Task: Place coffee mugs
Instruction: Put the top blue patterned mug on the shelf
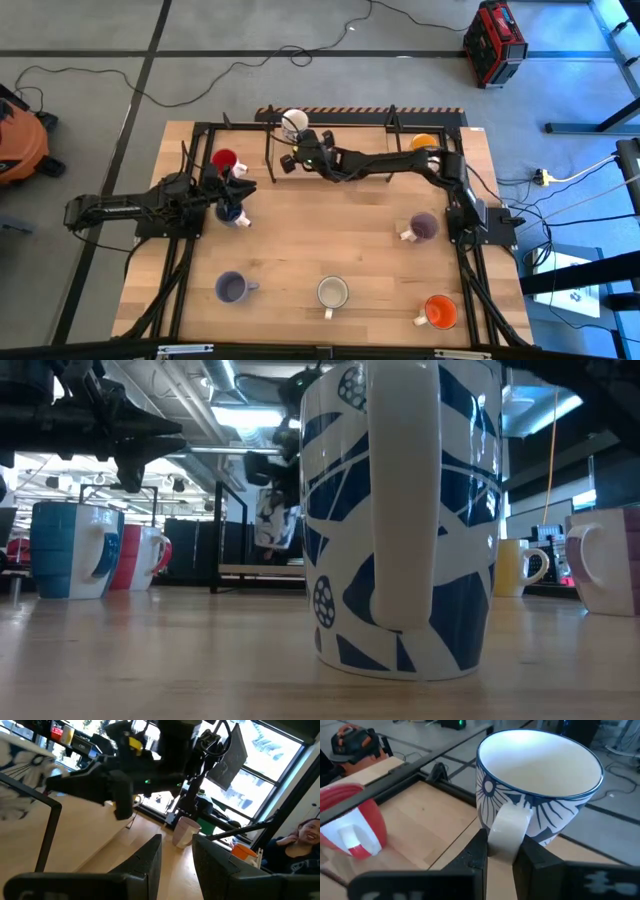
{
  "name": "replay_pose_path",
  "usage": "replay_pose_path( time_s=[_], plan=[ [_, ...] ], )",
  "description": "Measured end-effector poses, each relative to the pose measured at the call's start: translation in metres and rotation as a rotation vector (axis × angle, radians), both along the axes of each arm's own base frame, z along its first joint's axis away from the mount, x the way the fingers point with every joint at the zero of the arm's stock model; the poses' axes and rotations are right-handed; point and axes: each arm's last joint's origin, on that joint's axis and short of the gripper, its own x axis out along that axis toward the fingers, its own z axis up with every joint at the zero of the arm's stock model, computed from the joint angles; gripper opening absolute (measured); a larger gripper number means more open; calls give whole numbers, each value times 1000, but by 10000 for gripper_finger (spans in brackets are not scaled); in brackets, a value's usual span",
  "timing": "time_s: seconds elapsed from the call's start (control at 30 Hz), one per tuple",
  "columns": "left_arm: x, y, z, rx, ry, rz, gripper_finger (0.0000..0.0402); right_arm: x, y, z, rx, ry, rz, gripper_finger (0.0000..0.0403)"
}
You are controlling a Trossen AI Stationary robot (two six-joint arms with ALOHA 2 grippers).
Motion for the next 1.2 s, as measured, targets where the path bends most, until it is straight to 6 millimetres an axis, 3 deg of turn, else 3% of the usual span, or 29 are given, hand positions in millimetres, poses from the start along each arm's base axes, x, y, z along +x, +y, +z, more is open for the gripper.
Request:
replay_pose_path(
  time_s=[0.23,0.73,1.2],
  plan=[
    [0,1,0,-2,0,18,102,13,-16,-13,36,1,-26,38],
    [0,1,0,-2,-1,20,102,23,-18,-27,12,13,25,39],
    [0,1,0,-2,-1,20,102,24,-20,-25,28,-18,60,115]
  ],
)
